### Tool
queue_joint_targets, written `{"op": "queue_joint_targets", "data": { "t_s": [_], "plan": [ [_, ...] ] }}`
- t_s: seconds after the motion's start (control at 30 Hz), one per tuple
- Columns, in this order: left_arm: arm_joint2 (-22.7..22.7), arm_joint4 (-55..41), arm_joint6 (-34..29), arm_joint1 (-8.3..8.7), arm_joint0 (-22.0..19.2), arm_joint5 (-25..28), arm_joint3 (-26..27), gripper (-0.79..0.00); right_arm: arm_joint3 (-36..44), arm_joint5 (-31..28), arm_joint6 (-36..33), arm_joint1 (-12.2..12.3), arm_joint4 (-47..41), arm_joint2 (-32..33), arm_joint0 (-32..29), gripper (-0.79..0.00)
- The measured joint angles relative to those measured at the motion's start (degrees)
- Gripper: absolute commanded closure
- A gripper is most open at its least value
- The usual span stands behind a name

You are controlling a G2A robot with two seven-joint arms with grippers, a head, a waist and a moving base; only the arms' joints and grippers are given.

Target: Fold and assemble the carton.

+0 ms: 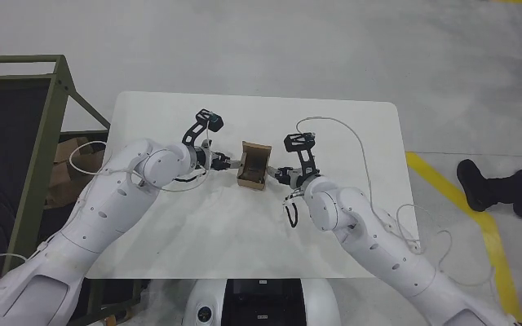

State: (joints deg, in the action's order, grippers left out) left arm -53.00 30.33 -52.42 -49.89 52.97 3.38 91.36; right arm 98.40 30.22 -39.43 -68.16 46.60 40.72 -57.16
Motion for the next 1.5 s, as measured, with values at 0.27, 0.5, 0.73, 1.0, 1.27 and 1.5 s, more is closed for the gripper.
{"op": "queue_joint_targets", "data": {
  "t_s": [0.27, 0.5, 0.73, 1.0, 1.27, 1.5],
  "plan": [
    [0.9, 0.0, -0.5, -0.82, -0.6, 0.5, -0.6, -0.785, -1.3, 0.2, -0.2, -1.4, 1.5, -1.3, 0.8, -0.785],
    [1.4, -0.1, -1.2, -1.38, -0.7, 0.9, -1.4, -0.785, -2.3, 1.6, -2.0, -2.5, 4.7, -2.6, 1.5, -0.785],
    [1.5, -0.3, -2.4, -1.82, -0.8, 1.4, -1.7, -0.785, -3.4, 1.5, -4.5, -3.6, 7.7, -3.8, 2.4, -0.785],
    [1.9, -0.4, -3.4, -2.32, -0.9, 1.9, -2.3, -0.785, -4.7, 1.7, -6.3, -4.8, 10.0, -4.2, 2.8, -0.785],
    [2.0, -0.1, -4.3, -2.76, -0.9, 1.4, -2.7, -0.785, -5.1, 1.3, -7.9, -5.6, 12.6, -4.0, 2.6, -0.785],
    [2.5, 0.2, -5.0, -3.32, -1.4, 0.0, -3.0, -0.785, -5.3, 0.9, -8.6, -6.3, 14.6, -3.7, 2.1, -0.785]
  ]
}}
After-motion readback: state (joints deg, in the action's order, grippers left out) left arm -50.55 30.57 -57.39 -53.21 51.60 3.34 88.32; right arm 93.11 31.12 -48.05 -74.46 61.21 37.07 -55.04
